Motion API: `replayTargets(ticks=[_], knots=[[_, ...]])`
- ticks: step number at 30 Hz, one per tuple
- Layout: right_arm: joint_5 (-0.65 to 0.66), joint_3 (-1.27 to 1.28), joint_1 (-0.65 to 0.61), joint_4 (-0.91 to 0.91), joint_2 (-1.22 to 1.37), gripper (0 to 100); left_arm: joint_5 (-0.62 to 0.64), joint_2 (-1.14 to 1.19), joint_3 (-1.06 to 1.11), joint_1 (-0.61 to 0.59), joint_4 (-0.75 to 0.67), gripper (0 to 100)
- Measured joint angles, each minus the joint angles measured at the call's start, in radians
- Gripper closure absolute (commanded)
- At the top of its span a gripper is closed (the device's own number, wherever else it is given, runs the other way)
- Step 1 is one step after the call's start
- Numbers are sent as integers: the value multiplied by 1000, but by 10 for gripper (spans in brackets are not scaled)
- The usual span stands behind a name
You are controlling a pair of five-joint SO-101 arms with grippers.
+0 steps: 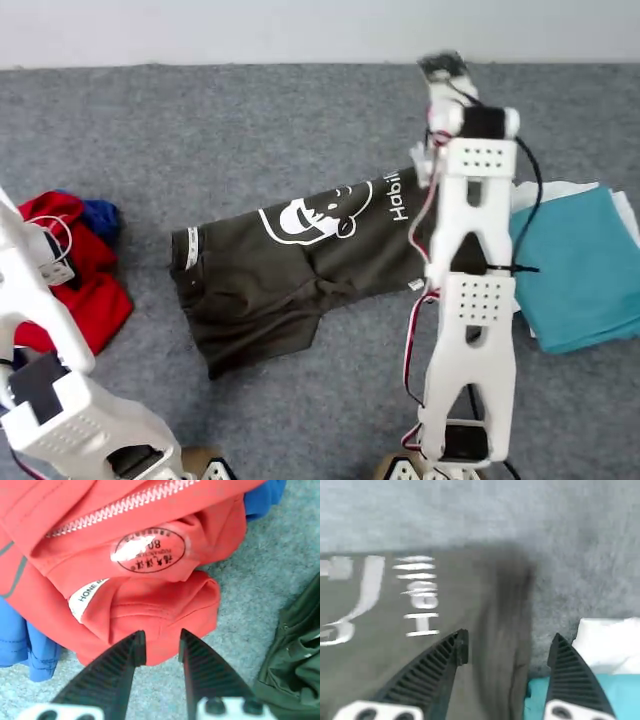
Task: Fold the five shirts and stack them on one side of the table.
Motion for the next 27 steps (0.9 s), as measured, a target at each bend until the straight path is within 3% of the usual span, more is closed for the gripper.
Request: replayTargets(ticks=[4, 8, 16, 21, 27], knots=[[9, 166, -110, 3, -199, 737, 0, 0, 0, 0, 0, 881], [11, 543, -299, 3, -425, 753, 0, 0, 0, 0, 0, 881], [12, 1289, -689, -44, -758, 977, 0, 0, 0, -12, -5, 881], [12, 1521, -813, -172, -807, 943, 0, -5, -46, -135, 14, 881], [9, 1560, -954, -273, -809, 874, 0, -137, -104, -221, 52, 881]])
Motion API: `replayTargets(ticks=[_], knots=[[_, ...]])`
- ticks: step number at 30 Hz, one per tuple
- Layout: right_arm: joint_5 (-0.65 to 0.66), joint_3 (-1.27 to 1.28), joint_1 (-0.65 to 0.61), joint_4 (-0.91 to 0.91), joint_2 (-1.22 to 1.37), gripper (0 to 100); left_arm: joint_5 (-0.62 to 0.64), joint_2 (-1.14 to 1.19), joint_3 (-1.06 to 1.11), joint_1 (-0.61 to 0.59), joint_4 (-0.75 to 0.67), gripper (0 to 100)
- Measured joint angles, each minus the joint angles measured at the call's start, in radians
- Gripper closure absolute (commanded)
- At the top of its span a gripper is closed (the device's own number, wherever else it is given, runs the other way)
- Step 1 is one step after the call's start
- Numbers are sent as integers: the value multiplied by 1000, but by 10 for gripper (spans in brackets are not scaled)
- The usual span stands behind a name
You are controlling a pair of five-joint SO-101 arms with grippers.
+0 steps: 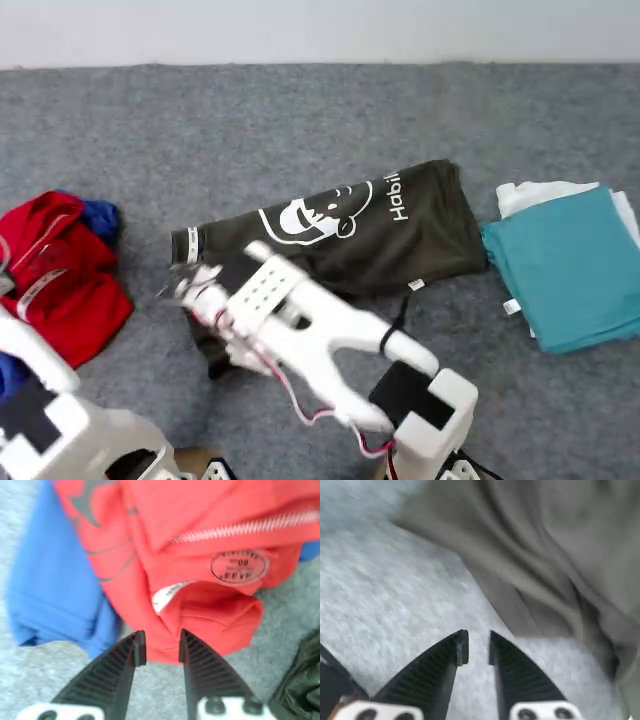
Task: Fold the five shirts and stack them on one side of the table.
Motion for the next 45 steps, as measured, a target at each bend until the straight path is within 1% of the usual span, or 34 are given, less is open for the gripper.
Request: replayTargets(ticks=[4, 7, 10, 12, 15, 22, 26, 30, 35, 41, 45], knots=[[0, 0, -97, -91, 2, 867, 0, -103, -3, -37, 0, 881], [-49, -11, -169, -124, 17, 869, 0, -123, -3, -41, 0, 881], [-72, -29, -218, -130, 44, 870, 0, -123, -3, -43, 0, 881], [-78, -32, -227, -135, 68, 870, 0, -123, -3, -44, -17, 881], [-80, -32, -224, -167, 103, 870, 0, -127, -3, -71, -44, 881], [-80, -41, -216, -278, 157, 866, 0, -135, -3, -94, -46, 881], [-54, -97, -180, -256, 157, 866, 0, -135, -3, -92, -49, 881], [-38, -158, -172, -209, 158, 866, 0, -135, -3, -94, -49, 881], [-37, -172, -153, -203, 167, 866, 0, -135, -3, -94, -49, 881], [-37, -189, -100, -241, 290, 866, 0, -135, -3, -94, -49, 881], [-37, -249, -94, -229, 333, 866, 0, -135, -3, -94, -49, 881]])
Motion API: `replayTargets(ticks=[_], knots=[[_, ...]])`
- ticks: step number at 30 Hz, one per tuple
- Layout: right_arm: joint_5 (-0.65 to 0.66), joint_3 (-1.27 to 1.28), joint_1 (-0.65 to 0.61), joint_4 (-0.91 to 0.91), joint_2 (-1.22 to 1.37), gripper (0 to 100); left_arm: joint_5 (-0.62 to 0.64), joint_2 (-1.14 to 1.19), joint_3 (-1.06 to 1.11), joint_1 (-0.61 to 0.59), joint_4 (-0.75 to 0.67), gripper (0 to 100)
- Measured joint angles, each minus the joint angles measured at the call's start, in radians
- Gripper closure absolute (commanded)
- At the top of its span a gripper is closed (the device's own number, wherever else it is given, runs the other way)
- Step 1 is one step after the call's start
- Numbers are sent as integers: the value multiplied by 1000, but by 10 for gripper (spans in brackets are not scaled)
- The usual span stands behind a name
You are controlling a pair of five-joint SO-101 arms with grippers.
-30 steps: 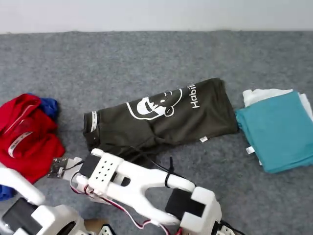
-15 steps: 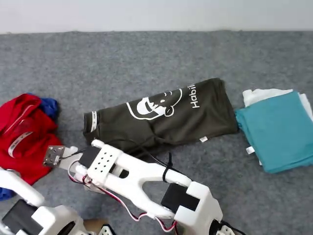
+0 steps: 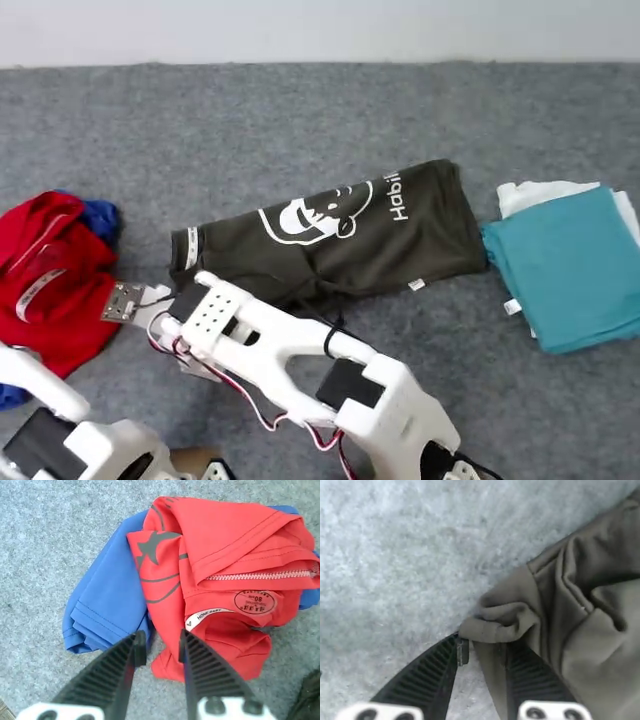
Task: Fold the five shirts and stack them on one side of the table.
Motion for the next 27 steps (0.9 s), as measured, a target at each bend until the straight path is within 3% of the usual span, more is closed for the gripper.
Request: replayTargets(ticks=[12, 16, 27], knots=[[0, -23, 0, 11, 20, 872, 0, 0, 0, 0, 0, 881], [0, -29, 0, 11, 26, 991, 0, 0, 3, 0, 0, 881], [3, -75, 17, 137, 49, 988, 0, 0, 25, 0, -6, 881]])
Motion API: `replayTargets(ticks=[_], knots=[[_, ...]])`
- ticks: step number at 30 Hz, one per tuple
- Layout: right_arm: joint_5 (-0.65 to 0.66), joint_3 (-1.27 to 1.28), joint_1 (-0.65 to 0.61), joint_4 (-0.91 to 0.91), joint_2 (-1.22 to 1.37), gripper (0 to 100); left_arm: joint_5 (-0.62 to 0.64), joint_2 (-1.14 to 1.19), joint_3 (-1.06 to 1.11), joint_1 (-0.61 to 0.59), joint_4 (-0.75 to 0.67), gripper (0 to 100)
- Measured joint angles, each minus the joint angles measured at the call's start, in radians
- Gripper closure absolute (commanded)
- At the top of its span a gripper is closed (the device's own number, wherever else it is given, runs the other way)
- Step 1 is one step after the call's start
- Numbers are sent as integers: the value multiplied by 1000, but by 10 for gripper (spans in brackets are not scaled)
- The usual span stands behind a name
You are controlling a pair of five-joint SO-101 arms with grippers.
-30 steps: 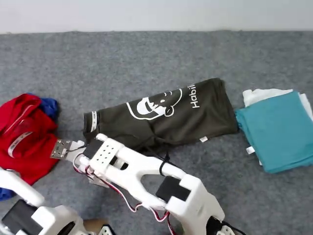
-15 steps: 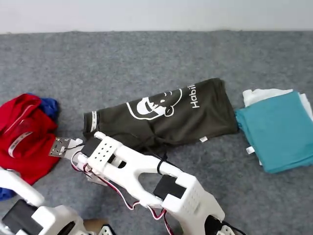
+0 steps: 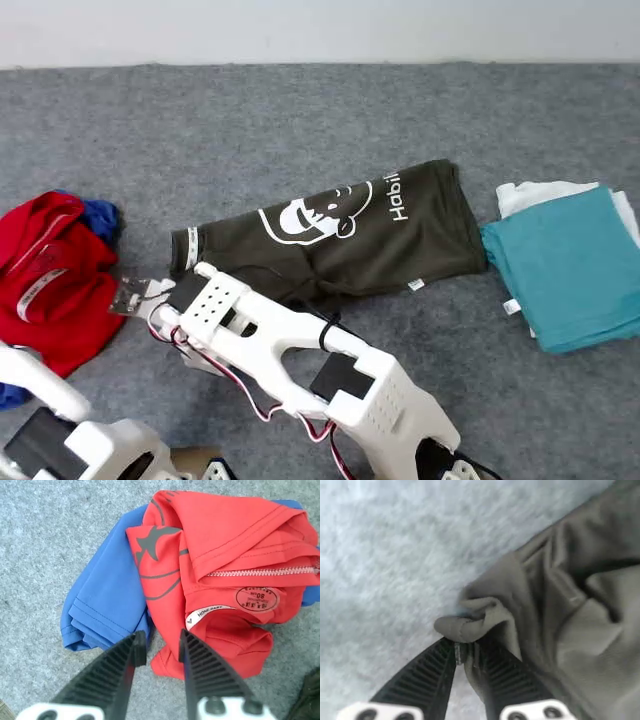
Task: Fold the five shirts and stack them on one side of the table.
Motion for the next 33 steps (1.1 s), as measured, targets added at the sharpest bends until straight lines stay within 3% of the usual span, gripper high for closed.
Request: replayTargets(ticks=[9, 17, 22, 33], knots=[[83, -227, -3, 362, 8, 988, 0, 0, 0, 0, 0, 881], [100, -250, 37, 327, 8, 988, 0, 0, 0, 0, 0, 881], [199, -250, 103, 250, 8, 988, 0, 0, 0, 2, 0, 881], [293, -379, 140, 189, 9, 989, 0, 0, 29, 103, 0, 881]])
